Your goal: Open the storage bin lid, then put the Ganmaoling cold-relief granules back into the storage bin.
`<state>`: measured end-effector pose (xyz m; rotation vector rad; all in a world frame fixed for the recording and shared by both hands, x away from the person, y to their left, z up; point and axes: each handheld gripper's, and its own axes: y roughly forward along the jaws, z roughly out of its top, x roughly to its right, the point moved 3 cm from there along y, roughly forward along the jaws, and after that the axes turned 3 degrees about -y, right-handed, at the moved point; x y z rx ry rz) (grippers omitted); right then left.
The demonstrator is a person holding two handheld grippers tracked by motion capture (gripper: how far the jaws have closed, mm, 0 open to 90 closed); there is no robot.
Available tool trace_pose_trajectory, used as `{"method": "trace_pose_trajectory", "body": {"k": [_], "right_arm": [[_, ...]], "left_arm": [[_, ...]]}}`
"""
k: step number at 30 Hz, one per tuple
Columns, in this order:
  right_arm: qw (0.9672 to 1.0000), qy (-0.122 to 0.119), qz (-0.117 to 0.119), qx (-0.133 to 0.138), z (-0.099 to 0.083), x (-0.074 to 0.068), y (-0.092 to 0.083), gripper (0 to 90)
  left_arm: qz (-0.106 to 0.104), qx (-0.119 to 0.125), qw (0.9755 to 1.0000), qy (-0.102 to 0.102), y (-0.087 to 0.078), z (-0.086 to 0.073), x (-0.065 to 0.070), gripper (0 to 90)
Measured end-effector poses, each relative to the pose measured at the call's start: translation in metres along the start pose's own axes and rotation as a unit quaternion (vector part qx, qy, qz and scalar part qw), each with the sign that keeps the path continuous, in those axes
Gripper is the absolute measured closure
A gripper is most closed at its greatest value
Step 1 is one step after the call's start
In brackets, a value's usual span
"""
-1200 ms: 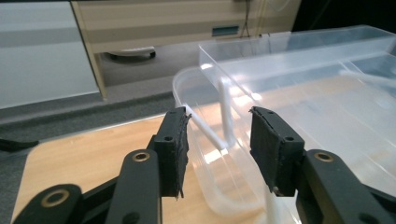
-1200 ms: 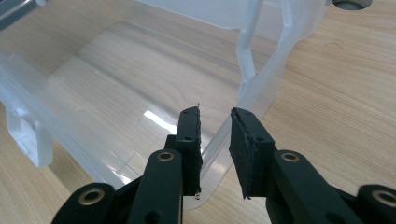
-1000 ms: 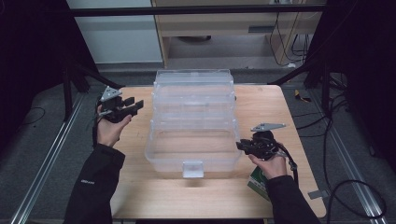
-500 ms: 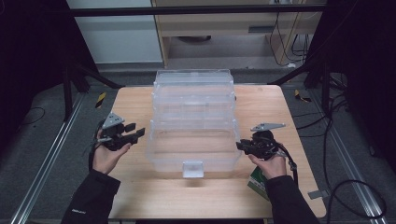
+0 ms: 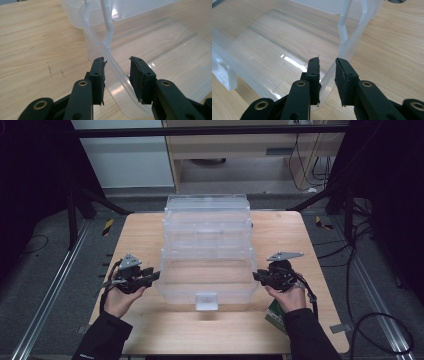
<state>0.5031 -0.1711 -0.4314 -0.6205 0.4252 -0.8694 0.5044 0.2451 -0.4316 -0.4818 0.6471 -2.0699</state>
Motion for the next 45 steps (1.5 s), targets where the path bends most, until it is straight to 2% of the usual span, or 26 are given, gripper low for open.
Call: {"method": "trace_pose_trajectory", "body": {"k": [2,10,12,18,22,26,32,36,45], "right_arm": [[1.0000,-0.003,0.001,0.000,0.000,-0.001,0.000,73.6],[0.9999,0.004,0.010,-0.002,0.000,-0.001,0.000,72.7],[1.0000,0.000,0.009,-0.002,0.001,-0.001,0.000,72.8],[0.9997,-0.014,0.007,0.021,0.006,0.002,-0.015,61.4],[0.9996,-0.020,0.002,0.021,0.005,0.007,-0.030,54.1],[0.9997,-0.025,-0.004,0.003,0.001,0.014,-0.045,45.7],[0.9991,-0.038,0.004,-0.018,-0.009,0.022,-0.063,31.5],[0.9973,-0.056,-0.017,-0.045,-0.017,0.024,-0.068,21.5],[0.9930,-0.077,-0.015,-0.088,-0.030,0.024,-0.075,14.6]], "left_arm": [[0.005,-0.004,1.0000,0.004,0.001,0.000,0.001,67.2],[-0.003,-0.005,0.9999,0.009,0.002,-0.002,0.004,67.9],[0.000,-0.008,0.9999,0.013,0.002,-0.002,0.005,68.0],[0.002,-0.009,0.9998,0.017,0.002,-0.003,0.005,69.6],[0.003,-0.009,0.9997,0.021,0.002,-0.003,0.005,69.4],[-0.002,-0.008,0.9998,0.018,0.002,-0.004,0.004,68.9],[-0.001,-0.007,0.9997,0.025,0.003,-0.003,0.006,64.0],[0.001,-0.008,0.9996,0.028,0.004,-0.003,0.007,60.7],[0.000,-0.007,0.9996,0.028,0.004,-0.003,0.007,57.6]]}}
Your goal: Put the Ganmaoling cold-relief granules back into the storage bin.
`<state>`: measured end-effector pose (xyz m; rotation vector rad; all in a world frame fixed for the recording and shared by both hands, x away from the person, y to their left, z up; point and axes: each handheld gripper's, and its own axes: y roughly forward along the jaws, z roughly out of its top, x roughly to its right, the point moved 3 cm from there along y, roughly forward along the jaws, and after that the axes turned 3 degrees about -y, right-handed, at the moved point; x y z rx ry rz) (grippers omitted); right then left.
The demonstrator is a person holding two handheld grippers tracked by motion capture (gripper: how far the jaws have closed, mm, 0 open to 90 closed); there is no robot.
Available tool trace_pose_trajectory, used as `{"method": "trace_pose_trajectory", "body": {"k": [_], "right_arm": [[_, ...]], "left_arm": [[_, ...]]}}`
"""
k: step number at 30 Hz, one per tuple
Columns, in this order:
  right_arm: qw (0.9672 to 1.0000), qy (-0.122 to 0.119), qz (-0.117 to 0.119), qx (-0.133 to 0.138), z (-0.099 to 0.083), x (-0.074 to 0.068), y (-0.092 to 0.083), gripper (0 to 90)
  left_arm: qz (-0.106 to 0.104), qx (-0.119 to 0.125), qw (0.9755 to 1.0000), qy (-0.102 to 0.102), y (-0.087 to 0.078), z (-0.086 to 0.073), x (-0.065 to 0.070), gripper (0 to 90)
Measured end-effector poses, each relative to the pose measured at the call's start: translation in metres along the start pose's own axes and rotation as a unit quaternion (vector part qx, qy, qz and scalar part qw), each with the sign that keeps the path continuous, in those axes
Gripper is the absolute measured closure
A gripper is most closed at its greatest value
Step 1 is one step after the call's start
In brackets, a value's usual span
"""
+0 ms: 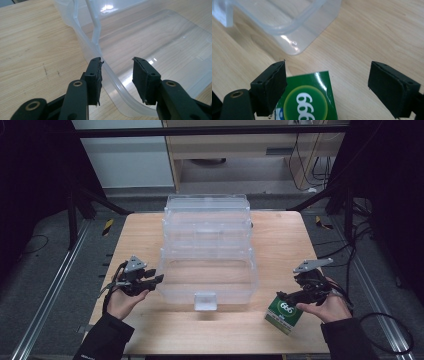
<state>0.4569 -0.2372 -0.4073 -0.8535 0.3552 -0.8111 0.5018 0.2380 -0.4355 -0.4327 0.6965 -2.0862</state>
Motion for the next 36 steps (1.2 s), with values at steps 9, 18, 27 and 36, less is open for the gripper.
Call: {"method": "trace_pose_trajectory", "body": {"k": [9,18,27,36], "right_arm": [[0.9986,-0.023,0.015,-0.045,-0.007,-0.004,0.000,11.6],[0.9943,-0.062,0.020,-0.085,0.001,-0.008,-0.003,10.2],[0.9867,-0.082,0.039,-0.135,0.001,-0.016,0.009,8.1],[0.9789,-0.097,0.049,-0.173,-0.005,-0.022,0.024,6.9]], "left_arm": [[0.005,-0.006,1.0000,-0.002,0.001,-0.001,-0.002,56.8],[0.008,-0.004,0.9999,-0.005,-0.001,0.000,-0.005,56.4],[0.007,-0.005,0.9999,-0.005,-0.002,0.000,-0.006,56.1],[0.011,-0.007,0.9999,-0.002,-0.002,0.000,-0.006,55.5]]}}
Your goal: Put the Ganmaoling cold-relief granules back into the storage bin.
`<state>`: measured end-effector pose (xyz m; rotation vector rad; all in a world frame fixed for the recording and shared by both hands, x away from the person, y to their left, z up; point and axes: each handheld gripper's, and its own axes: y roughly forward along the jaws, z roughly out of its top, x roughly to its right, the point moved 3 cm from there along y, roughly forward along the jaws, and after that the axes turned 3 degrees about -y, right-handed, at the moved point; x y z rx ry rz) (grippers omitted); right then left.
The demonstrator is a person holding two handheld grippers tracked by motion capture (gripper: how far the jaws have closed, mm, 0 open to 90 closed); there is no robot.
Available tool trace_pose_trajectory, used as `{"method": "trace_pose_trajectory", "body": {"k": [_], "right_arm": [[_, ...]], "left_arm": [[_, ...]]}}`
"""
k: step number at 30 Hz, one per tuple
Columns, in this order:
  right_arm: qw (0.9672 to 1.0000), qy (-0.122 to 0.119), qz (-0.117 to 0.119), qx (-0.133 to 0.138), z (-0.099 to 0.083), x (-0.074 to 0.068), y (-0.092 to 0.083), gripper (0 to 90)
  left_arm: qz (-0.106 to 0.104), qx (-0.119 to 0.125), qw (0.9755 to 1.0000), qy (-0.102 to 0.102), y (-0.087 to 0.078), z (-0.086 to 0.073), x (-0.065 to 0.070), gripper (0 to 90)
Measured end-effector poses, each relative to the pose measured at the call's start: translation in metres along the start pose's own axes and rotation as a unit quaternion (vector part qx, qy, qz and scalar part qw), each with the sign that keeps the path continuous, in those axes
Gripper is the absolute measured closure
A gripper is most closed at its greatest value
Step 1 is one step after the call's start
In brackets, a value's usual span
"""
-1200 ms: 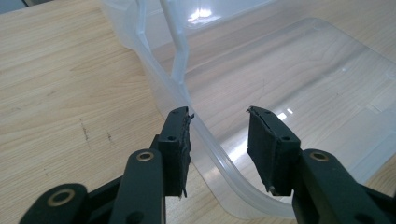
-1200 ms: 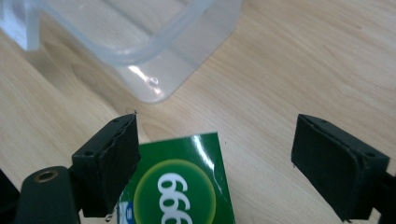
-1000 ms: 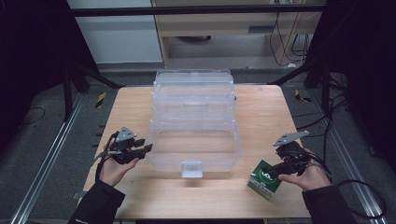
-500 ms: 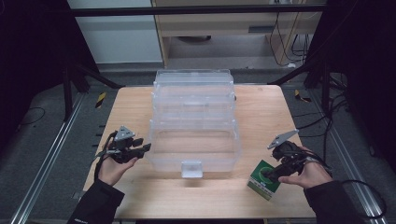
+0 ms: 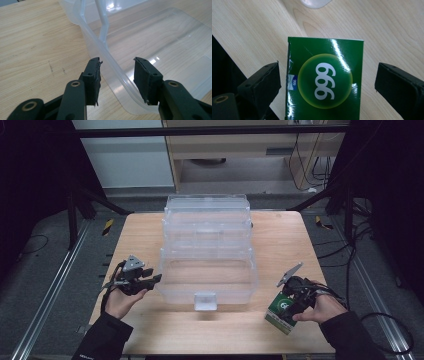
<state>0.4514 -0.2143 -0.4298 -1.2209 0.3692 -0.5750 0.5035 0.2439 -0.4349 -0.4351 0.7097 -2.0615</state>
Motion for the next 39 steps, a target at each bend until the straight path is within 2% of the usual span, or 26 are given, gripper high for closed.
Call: {"method": "trace_pose_trajectory", "body": {"k": [10,23,28,39], "right_arm": [[0.9993,-0.003,0.014,-0.036,-0.004,-0.002,0.016,9.6],[0.9978,0.000,0.019,-0.064,-0.004,0.001,0.031,13.0],[0.9972,0.000,0.022,-0.071,-0.003,0.001,0.032,14.9],[0.9961,-0.022,0.024,-0.083,-0.003,0.000,0.029,16.7]], "left_arm": [[0.001,0.001,1.0000,0.000,-0.001,0.000,0.000,55.4],[0.001,0.000,1.0000,0.000,-0.001,0.000,-0.001,55.2],[0.002,0.000,1.0000,0.000,-0.001,0.000,-0.001,55.2],[0.002,0.002,1.0000,0.001,-0.002,0.000,-0.001,55.1]]}}
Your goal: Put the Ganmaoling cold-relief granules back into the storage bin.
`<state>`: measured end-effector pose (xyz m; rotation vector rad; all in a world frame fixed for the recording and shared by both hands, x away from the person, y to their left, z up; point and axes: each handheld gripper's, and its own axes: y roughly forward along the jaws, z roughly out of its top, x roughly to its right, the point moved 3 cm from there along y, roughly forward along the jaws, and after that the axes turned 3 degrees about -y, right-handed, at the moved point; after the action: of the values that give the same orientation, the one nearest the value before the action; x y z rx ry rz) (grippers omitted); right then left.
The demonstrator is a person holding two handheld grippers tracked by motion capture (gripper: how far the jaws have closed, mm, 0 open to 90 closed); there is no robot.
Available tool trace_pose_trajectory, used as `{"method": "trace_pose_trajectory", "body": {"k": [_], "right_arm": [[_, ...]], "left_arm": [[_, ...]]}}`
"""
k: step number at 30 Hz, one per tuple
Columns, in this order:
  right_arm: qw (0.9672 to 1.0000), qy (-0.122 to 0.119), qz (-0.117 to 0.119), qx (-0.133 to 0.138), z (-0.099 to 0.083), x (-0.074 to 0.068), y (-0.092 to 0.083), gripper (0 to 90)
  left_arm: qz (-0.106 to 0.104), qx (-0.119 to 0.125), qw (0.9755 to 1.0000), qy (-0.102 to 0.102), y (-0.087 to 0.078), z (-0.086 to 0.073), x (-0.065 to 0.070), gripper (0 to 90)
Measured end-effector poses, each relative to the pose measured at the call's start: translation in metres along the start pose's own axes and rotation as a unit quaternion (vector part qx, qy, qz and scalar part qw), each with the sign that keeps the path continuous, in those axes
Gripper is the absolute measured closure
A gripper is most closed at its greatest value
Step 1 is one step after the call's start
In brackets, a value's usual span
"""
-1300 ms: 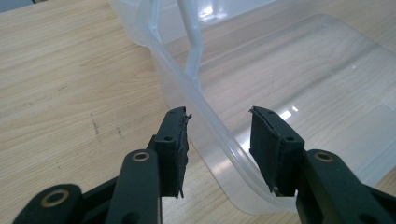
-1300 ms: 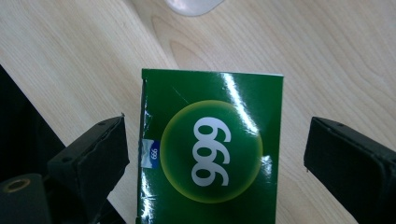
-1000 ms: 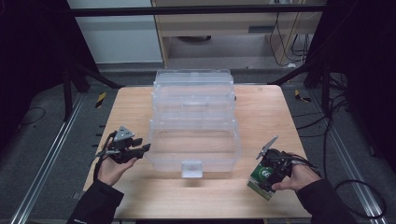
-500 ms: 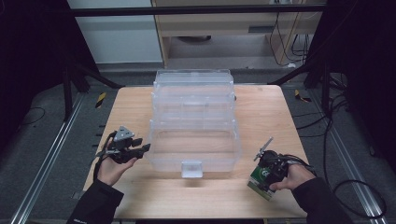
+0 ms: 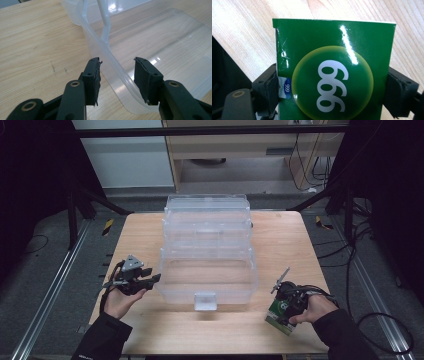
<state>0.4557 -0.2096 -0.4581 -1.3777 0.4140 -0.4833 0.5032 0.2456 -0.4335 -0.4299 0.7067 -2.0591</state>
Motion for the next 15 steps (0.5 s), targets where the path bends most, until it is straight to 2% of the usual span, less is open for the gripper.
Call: {"method": "trace_pose_trajectory", "body": {"k": [5,10,15], "right_arm": [[1.0000,-0.002,-0.003,0.006,-0.001,0.000,-0.004,16.8],[0.9996,0.009,-0.012,0.024,-0.001,0.003,-0.016,16.8],[0.9990,0.009,-0.021,0.038,-0.001,0.006,-0.028,16.7]], "left_arm": [[0.002,0.002,1.0000,0.000,-0.002,0.001,0.000,55.2],[0.002,0.007,1.0000,0.000,-0.007,0.003,-0.001,55.1],[0.005,0.020,0.9998,-0.004,-0.015,0.007,-0.003,55.2]]}}
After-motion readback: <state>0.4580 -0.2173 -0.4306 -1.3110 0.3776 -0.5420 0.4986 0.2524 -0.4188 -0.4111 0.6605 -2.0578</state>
